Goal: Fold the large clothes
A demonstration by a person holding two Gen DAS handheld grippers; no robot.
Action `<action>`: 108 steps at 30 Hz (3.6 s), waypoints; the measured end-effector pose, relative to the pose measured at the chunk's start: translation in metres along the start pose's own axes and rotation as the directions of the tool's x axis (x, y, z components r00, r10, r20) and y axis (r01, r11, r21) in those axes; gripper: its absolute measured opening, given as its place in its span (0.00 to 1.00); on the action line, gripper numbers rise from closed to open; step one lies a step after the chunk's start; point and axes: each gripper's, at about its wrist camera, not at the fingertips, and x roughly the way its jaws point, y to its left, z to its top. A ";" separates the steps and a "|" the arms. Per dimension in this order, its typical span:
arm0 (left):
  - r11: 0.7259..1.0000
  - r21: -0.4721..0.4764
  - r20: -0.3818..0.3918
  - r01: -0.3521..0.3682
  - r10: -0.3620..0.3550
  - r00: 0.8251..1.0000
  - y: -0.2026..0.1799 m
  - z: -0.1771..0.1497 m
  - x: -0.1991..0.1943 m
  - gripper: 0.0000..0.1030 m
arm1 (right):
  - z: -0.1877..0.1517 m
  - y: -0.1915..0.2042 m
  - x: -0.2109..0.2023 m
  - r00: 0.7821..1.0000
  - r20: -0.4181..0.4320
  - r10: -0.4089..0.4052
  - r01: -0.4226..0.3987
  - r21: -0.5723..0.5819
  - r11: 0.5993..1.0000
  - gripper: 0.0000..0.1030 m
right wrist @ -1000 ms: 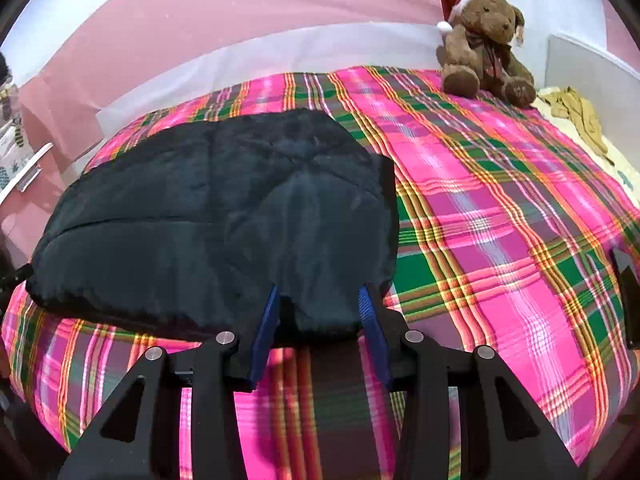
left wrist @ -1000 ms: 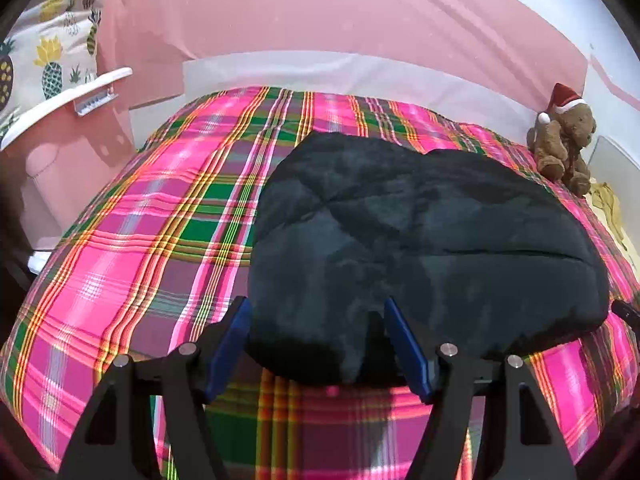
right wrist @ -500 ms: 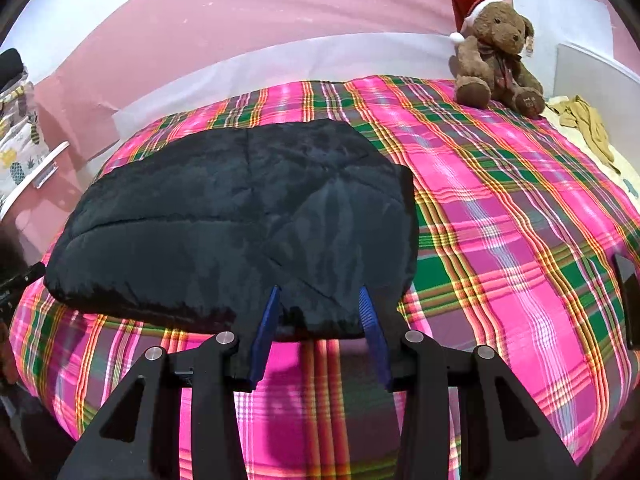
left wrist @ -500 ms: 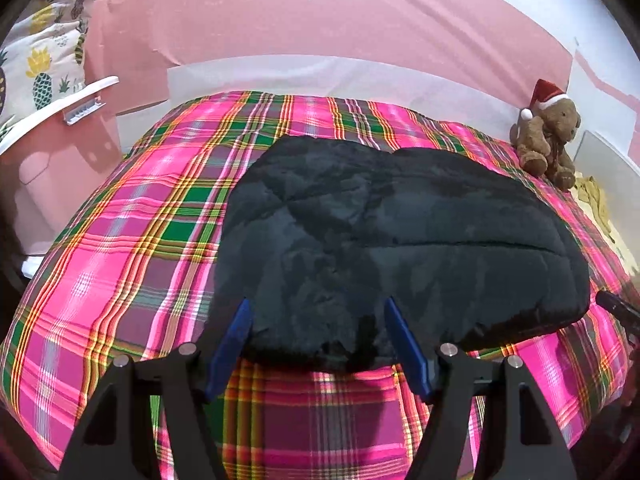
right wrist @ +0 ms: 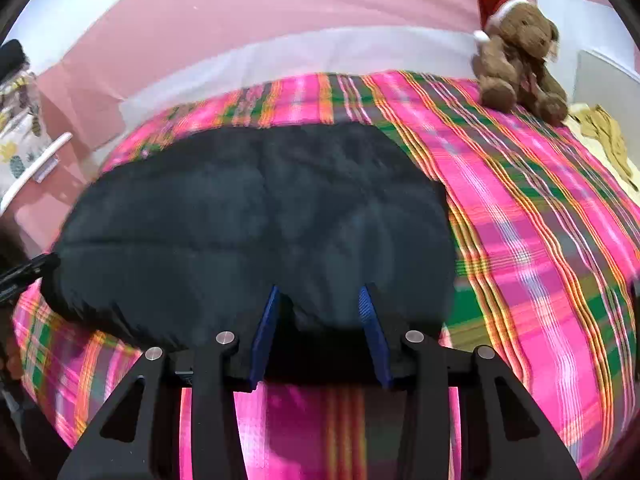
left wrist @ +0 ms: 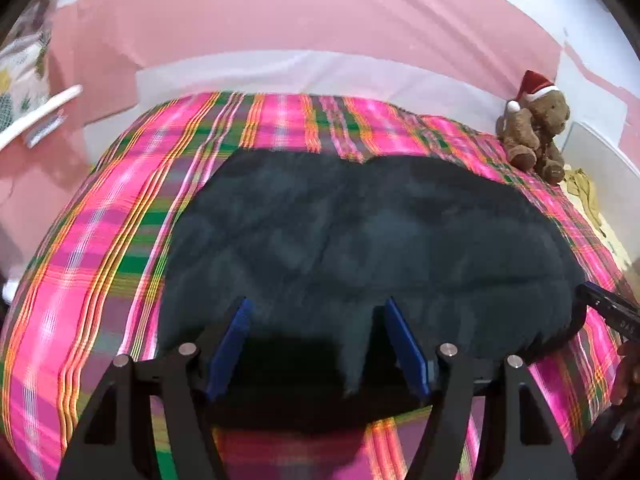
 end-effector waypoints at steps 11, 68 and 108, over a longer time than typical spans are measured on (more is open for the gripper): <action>1.000 0.024 -0.063 -0.001 0.002 0.998 -0.016 0.030 0.073 0.71 | 0.035 0.010 0.060 0.999 -0.051 -0.017 0.015 -0.049 0.999 0.42; 0.970 -0.142 -0.192 0.195 -0.220 0.956 0.134 0.030 0.106 0.88 | 0.019 -0.124 0.086 0.972 -0.124 0.198 -0.154 0.300 0.942 0.73; 0.949 -0.072 -0.006 0.308 -0.309 0.951 0.139 0.088 0.035 0.28 | 0.083 -0.091 0.050 0.922 0.002 0.386 -0.374 0.255 0.892 0.22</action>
